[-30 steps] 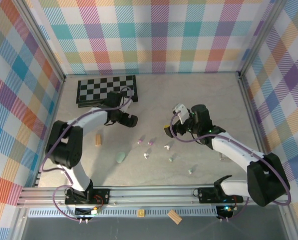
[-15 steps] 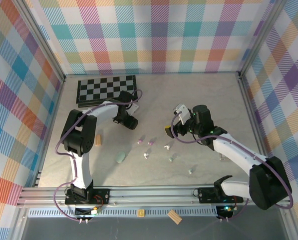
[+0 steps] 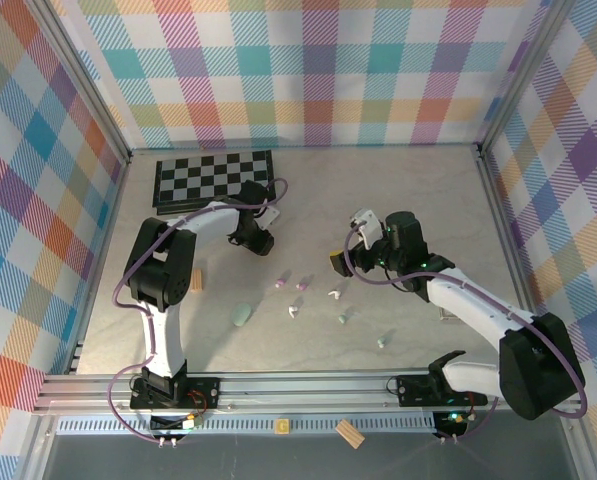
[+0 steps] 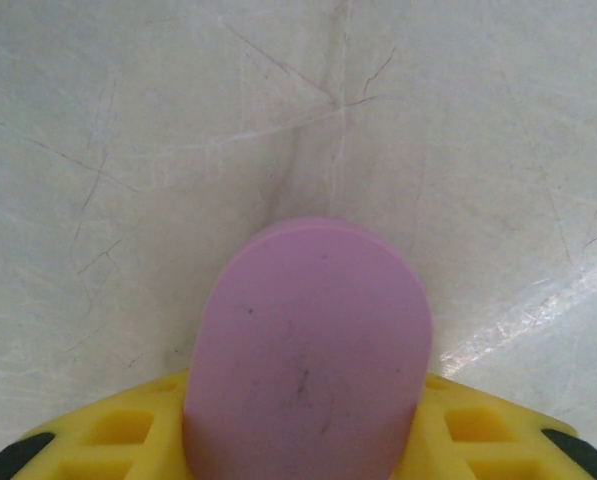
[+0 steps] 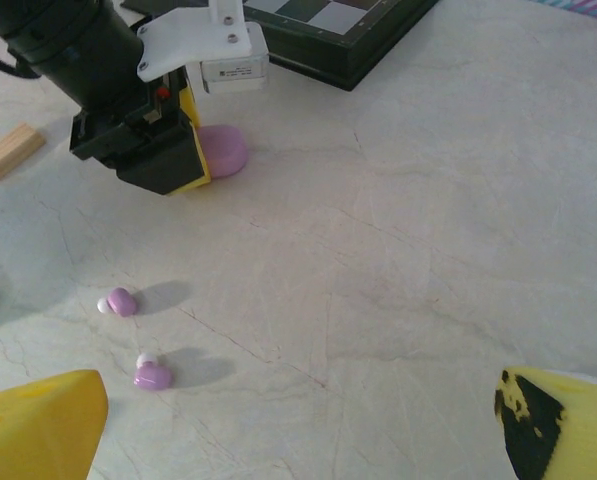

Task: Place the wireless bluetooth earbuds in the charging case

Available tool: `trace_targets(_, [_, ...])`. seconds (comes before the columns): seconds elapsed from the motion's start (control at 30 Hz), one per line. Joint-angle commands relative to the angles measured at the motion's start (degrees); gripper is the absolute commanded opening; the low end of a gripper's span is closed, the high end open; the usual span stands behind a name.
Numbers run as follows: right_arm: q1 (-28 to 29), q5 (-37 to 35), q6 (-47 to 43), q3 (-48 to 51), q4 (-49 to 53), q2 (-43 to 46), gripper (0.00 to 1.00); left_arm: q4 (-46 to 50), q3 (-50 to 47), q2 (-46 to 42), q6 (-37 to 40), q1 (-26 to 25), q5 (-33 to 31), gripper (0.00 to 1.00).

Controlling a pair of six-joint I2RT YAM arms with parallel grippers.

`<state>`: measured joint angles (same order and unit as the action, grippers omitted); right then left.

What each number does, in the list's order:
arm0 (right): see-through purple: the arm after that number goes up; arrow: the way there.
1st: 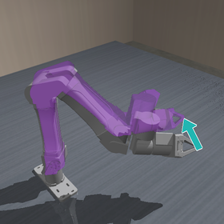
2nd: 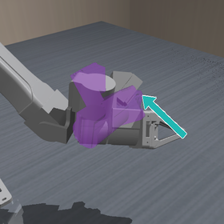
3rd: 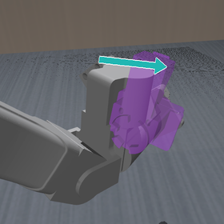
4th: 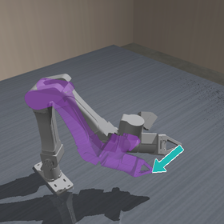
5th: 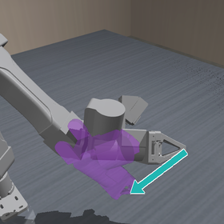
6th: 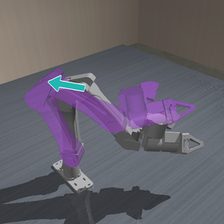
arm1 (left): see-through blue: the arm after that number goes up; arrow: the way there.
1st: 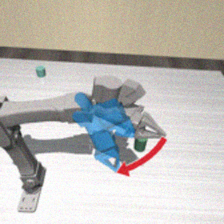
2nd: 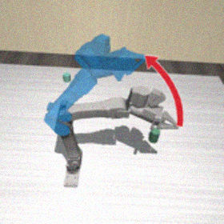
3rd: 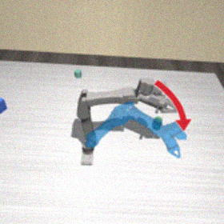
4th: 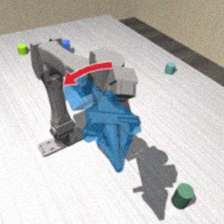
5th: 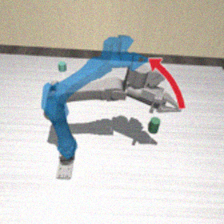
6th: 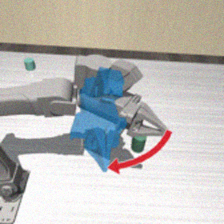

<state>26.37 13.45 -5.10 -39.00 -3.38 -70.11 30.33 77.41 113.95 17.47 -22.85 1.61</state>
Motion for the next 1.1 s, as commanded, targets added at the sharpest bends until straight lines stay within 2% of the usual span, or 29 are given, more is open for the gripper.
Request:
trace_targets(0.0, [-0.6,1.4,13.7,-1.5,1.1,1.7,0.99,-4.2,-4.1,-5.1,1.3,-0.9,3.4,0.39])
trace_targets(0.1, [-2.4,7.3,24.3,-2.0,0.1,1.9,0.99,-10.1,-9.6,-10.3,2.9,-1.0,12.0,0.39])
trace_targets(0.17, [-3.0,10.9,28.3,-2.7,1.5,2.0,0.99,-13.8,-12.9,-13.5,3.9,-1.3,16.4,0.39])
trace_targets(0.23, [-3.1,11.7,31.9,-4.4,5.5,2.2,0.99,-19.7,-16.4,-16.8,5.1,-2.1,19.3,0.39])
trace_targets(0.33, [-3.1,15.0,35.2,-6.4,8.9,2.1,0.99,-24.8,-19.7,-20.5,6.0,-3.3,22.6,0.37])
trace_targets(0.47, [-3.5,15.8,39.8,-8.6,13.8,1.2,0.99,-31.3,-23.3,-24.3,7.5,-4.8,28.0,0.34])
trace_targets(0.63, [-4.1,20.5,45.5,-10.2,16.0,-2.8,0.89,-34.3,-25.1,-27.9,10.6,-8.4,29.5,0.34])
trace_targets(0.8, [-4.0,26.8,50.6,-7.9,7.8,-4.7,0.68,-34.0,-24.9,-29.7,12.6,-10.8,30.8,0.34])
trace_targets(0.9, [-4.0,28.7,51.5,-7.2,5.7,-5.1,0.61,-33.5,-24.9,-29.5,14.4,-11.7,30.6,0.34])
trace_targets(1.07, [-3.9,32.4,53.7,-6.8,1.8,-6.0,0.56,-32.3,-24.4,-28.8,15.6,-13.0,29.8,0.34])
